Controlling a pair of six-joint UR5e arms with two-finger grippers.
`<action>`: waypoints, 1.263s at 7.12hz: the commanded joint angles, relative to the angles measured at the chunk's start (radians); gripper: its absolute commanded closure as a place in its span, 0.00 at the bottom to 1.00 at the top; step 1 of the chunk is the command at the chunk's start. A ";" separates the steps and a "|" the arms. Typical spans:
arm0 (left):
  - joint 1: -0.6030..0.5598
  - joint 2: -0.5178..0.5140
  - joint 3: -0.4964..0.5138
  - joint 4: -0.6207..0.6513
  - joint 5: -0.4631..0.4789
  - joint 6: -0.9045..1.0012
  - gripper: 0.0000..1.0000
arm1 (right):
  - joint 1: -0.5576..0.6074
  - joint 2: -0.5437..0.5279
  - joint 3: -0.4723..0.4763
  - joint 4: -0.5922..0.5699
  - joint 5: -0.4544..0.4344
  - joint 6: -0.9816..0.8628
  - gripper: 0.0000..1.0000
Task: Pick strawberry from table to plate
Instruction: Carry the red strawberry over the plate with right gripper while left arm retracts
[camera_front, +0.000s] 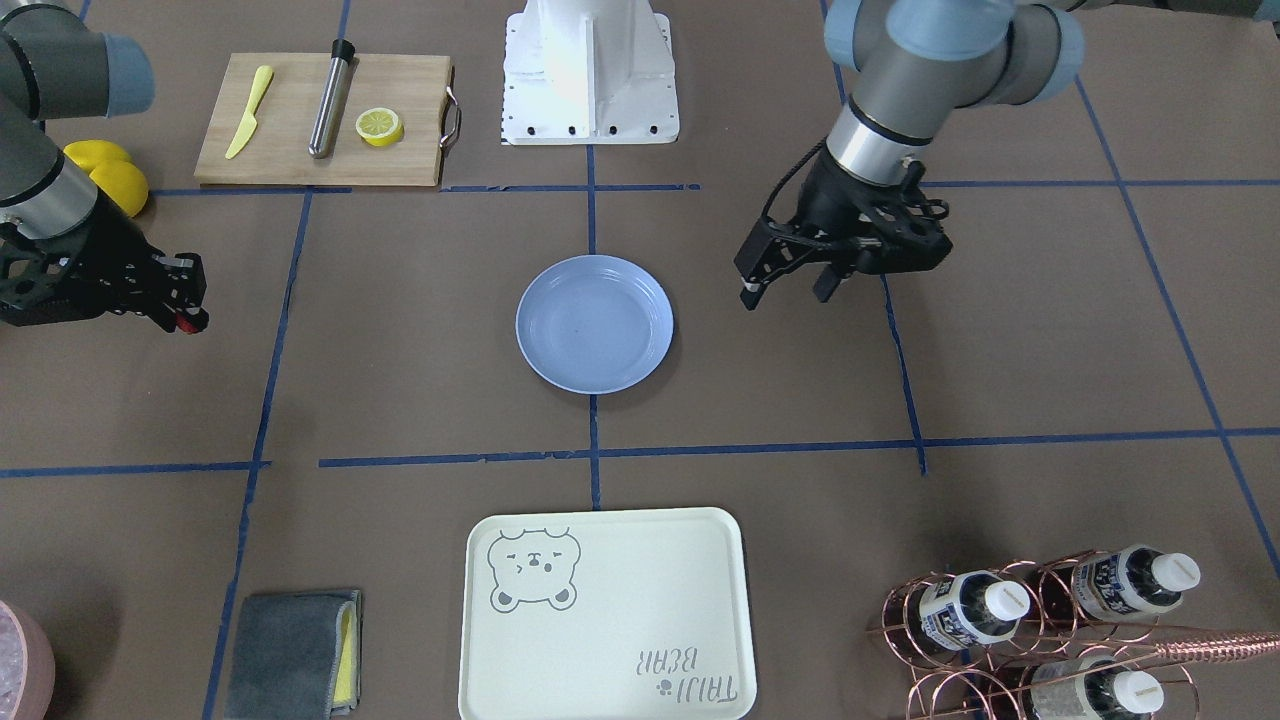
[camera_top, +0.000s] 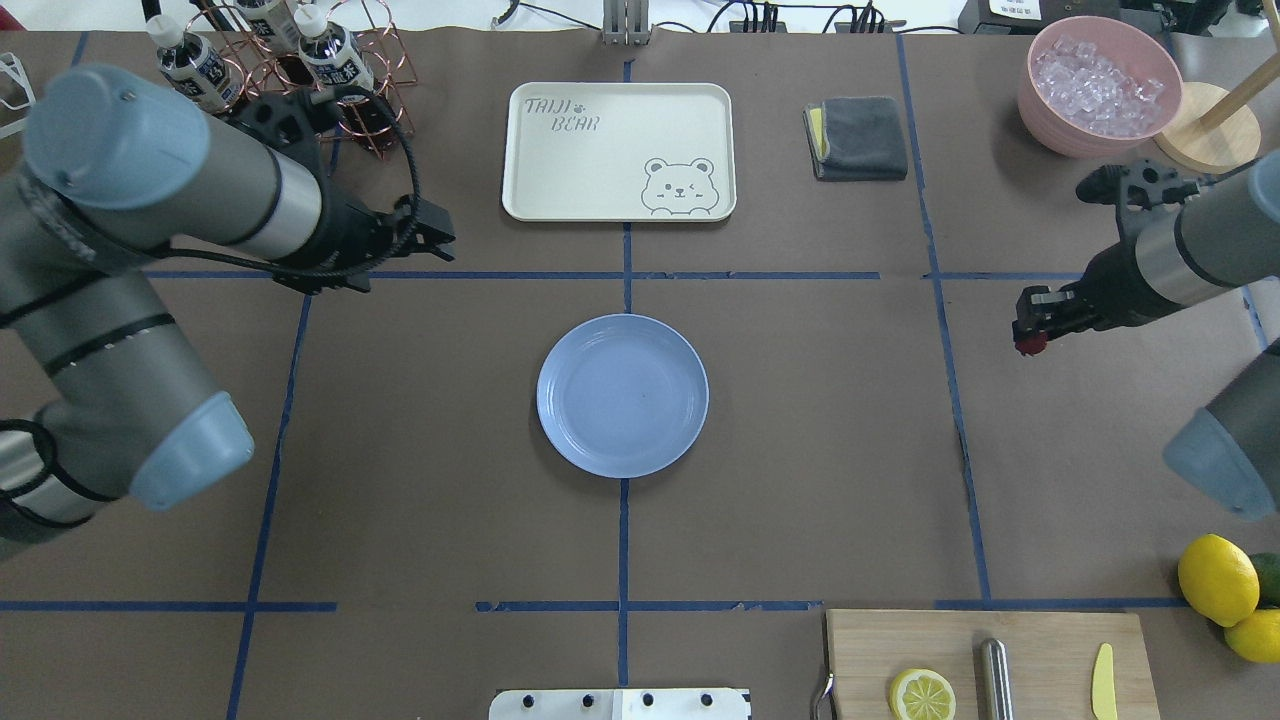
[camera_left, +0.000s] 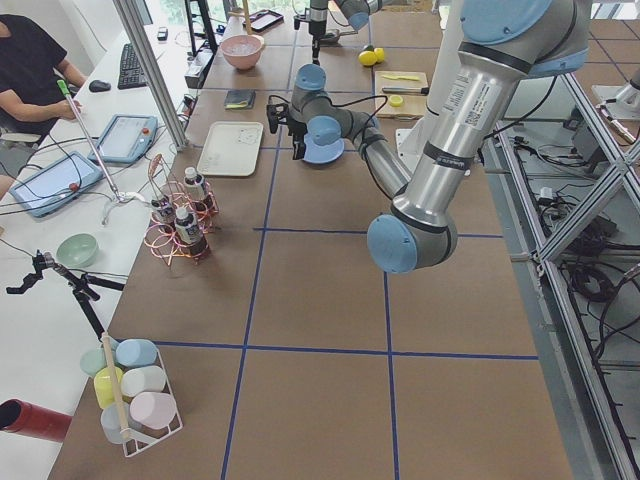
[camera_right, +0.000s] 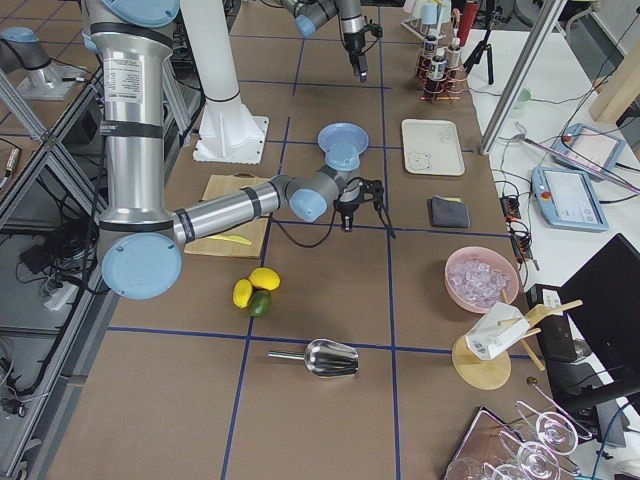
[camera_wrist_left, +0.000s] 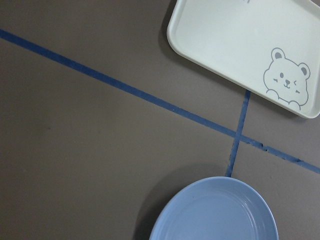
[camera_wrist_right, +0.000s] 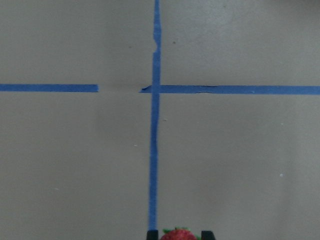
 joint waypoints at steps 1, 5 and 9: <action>-0.128 0.035 -0.008 0.115 -0.059 0.268 0.00 | -0.087 0.217 0.023 -0.242 0.002 0.074 1.00; -0.304 0.211 -0.045 0.161 -0.062 0.699 0.00 | -0.287 0.559 -0.239 -0.239 -0.117 0.316 1.00; -0.437 0.257 0.015 0.161 -0.064 0.947 0.00 | -0.393 0.699 -0.423 -0.234 -0.215 0.330 1.00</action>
